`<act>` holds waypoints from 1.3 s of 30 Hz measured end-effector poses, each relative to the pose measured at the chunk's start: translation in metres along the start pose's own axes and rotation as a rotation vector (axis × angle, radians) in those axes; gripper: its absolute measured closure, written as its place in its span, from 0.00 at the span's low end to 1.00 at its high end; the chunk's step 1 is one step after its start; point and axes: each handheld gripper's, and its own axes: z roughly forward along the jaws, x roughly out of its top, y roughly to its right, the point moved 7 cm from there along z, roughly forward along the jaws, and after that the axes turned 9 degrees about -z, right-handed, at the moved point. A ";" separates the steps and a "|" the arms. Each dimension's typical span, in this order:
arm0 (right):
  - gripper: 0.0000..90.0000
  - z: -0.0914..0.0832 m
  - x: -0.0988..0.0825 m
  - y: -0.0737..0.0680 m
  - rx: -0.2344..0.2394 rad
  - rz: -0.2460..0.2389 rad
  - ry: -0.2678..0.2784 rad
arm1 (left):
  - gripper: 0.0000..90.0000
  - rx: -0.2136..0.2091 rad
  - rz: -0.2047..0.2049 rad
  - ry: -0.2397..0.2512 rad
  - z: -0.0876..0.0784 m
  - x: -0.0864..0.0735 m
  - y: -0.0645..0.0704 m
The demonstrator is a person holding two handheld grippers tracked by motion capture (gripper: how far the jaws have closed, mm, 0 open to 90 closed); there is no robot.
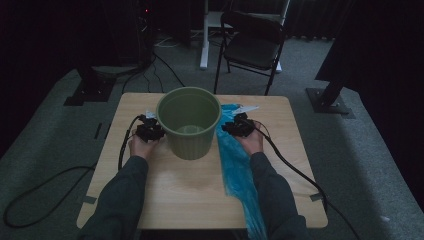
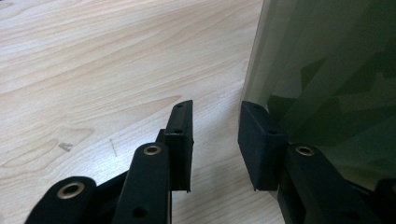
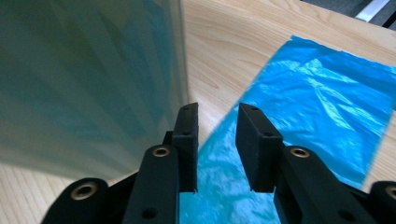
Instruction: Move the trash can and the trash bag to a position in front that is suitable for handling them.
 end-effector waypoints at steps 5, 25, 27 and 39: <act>0.81 0.008 0.013 -0.004 -0.004 0.007 0.021 | 0.74 -0.006 0.006 0.001 0.001 0.003 0.006; 0.89 -0.014 -0.006 -0.036 0.113 -0.098 -0.059 | 0.83 -0.117 0.086 -0.037 -0.029 -0.028 0.029; 0.88 -0.019 -0.009 -0.044 0.129 -0.124 -0.068 | 0.83 -0.126 0.092 -0.033 -0.035 -0.034 0.032; 0.68 -0.044 -0.064 -0.058 0.031 -0.135 -0.197 | 0.72 -0.176 0.093 -0.005 -0.055 -0.051 0.032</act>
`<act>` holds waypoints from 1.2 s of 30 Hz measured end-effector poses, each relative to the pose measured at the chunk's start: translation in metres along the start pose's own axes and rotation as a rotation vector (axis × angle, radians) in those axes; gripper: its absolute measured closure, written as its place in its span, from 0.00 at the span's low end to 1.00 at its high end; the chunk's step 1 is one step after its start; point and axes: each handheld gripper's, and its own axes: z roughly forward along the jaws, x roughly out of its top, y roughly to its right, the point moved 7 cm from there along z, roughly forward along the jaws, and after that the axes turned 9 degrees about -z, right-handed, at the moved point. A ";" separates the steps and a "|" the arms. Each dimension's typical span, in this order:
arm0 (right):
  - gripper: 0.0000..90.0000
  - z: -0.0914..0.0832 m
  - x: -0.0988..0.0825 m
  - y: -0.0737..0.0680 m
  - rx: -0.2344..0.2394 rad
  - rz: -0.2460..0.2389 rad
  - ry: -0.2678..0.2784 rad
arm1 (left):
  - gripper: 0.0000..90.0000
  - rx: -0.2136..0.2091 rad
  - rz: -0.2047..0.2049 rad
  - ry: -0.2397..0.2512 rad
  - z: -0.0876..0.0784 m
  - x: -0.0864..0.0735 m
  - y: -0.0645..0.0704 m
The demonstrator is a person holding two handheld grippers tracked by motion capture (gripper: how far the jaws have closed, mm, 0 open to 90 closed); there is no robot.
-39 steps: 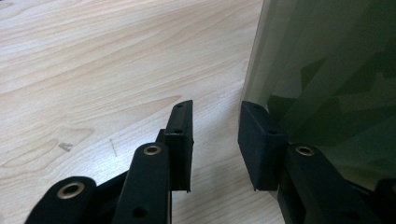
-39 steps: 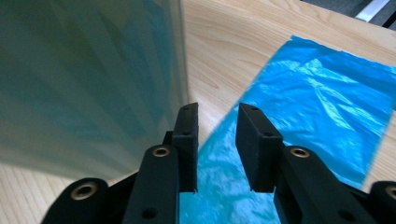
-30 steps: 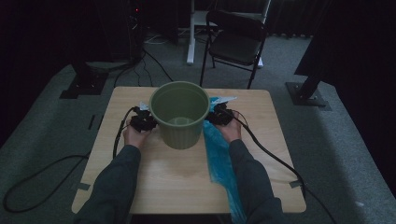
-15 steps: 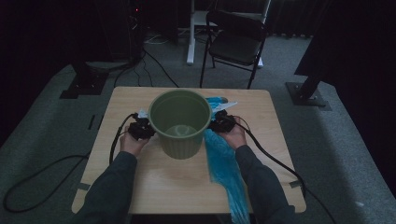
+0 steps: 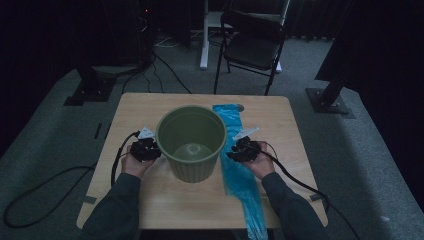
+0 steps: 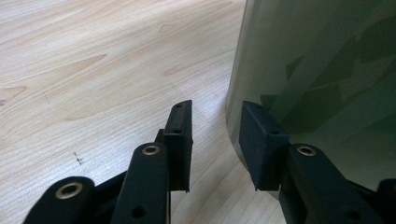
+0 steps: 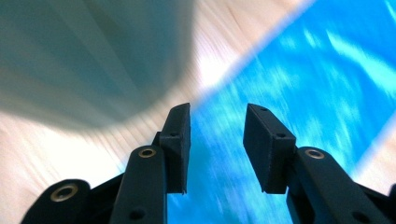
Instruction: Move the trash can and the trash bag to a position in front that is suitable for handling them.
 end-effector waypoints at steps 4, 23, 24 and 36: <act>0.67 -0.007 -0.028 0.002 -0.051 0.039 -0.056 | 0.71 0.012 0.004 -0.005 0.004 0.000 0.000; 0.94 -0.019 -0.071 -0.003 -0.064 0.080 -0.145 | 0.72 0.024 0.001 -0.008 0.011 -0.001 0.000; 0.97 -0.020 -0.072 -0.002 -0.068 0.069 -0.153 | 0.72 0.025 0.003 -0.008 0.011 -0.001 0.000; 0.97 -0.040 -0.101 0.041 -0.051 0.052 -0.196 | 0.72 0.012 0.023 -0.010 0.014 -0.001 0.006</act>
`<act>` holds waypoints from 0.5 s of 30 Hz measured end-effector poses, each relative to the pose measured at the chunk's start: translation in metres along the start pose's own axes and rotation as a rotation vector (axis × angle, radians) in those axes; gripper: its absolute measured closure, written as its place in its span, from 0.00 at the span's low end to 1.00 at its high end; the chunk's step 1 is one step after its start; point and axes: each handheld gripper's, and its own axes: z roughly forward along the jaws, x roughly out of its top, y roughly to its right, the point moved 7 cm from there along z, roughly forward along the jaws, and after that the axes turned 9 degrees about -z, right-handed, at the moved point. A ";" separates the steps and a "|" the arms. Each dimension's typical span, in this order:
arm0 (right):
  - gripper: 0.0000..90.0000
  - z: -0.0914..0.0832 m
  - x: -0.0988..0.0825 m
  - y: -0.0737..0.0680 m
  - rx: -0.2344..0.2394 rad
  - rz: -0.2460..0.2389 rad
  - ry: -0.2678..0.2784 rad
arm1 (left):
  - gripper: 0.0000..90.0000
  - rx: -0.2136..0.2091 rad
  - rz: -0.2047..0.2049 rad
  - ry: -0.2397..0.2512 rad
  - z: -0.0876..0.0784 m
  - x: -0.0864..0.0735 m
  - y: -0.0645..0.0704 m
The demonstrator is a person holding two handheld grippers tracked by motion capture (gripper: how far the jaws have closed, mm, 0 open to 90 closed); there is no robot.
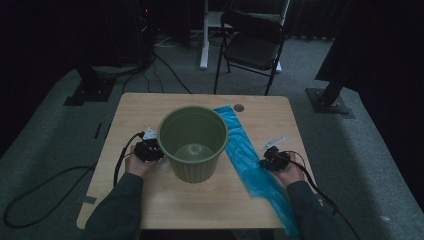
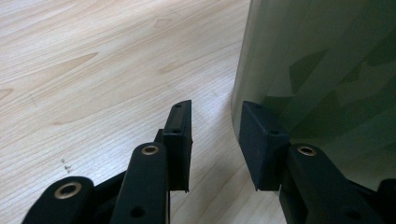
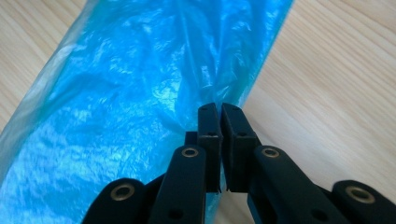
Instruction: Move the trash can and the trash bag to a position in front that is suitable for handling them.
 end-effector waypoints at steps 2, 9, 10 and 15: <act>0.97 -0.003 -0.007 0.010 -0.014 0.024 -0.008 | 0.72 -0.002 0.005 -0.001 0.001 0.000 0.002; 0.71 -0.011 -0.011 0.025 -0.080 0.089 0.029 | 0.72 -0.010 0.017 -0.008 0.003 0.000 0.006; 0.68 -0.013 -0.008 0.024 -0.080 0.091 0.048 | 0.72 -0.012 0.019 -0.009 0.003 0.000 0.007; 0.62 -0.017 0.017 0.011 -0.061 0.078 0.128 | 0.72 -0.023 0.031 -0.011 0.004 0.000 0.012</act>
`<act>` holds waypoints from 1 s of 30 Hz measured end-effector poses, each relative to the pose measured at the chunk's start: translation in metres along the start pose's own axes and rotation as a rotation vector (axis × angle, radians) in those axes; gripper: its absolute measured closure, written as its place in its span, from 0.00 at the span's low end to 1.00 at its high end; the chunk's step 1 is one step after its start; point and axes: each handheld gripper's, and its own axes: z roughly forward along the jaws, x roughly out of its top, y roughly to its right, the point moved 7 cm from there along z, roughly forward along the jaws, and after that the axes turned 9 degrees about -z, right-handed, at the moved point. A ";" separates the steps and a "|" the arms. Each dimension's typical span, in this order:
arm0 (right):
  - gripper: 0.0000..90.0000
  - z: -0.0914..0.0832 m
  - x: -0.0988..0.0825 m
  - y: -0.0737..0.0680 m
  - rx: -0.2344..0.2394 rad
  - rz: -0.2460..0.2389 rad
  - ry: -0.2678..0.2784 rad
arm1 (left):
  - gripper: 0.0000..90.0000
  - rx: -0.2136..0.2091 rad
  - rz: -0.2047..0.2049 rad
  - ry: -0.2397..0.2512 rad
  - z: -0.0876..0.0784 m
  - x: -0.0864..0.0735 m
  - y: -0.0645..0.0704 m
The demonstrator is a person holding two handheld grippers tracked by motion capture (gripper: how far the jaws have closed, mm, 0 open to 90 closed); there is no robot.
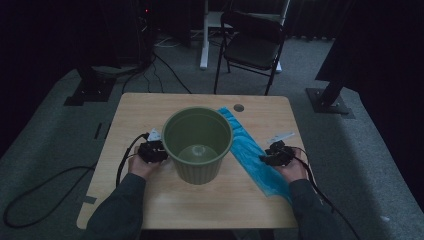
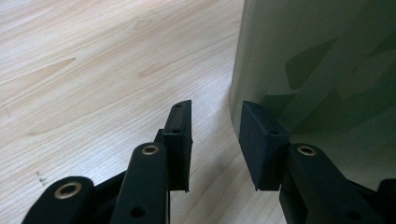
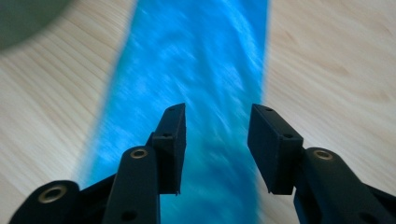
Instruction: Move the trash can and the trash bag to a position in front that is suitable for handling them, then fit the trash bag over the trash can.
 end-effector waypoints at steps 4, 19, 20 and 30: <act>0.62 0.006 0.019 -0.016 0.026 -0.040 0.016 | 0.72 -0.008 0.025 -0.009 0.001 -0.001 0.005; 0.59 0.027 0.038 -0.044 0.073 -0.096 0.021 | 0.67 -0.005 0.041 -0.012 -0.001 -0.002 0.000; 0.57 0.028 0.038 -0.044 0.073 -0.099 0.019 | 0.66 -0.003 0.037 -0.009 -0.001 -0.002 -0.001; 0.46 0.033 0.046 -0.039 0.028 -0.068 0.039 | 0.66 0.011 0.018 -0.007 -0.001 -0.003 -0.008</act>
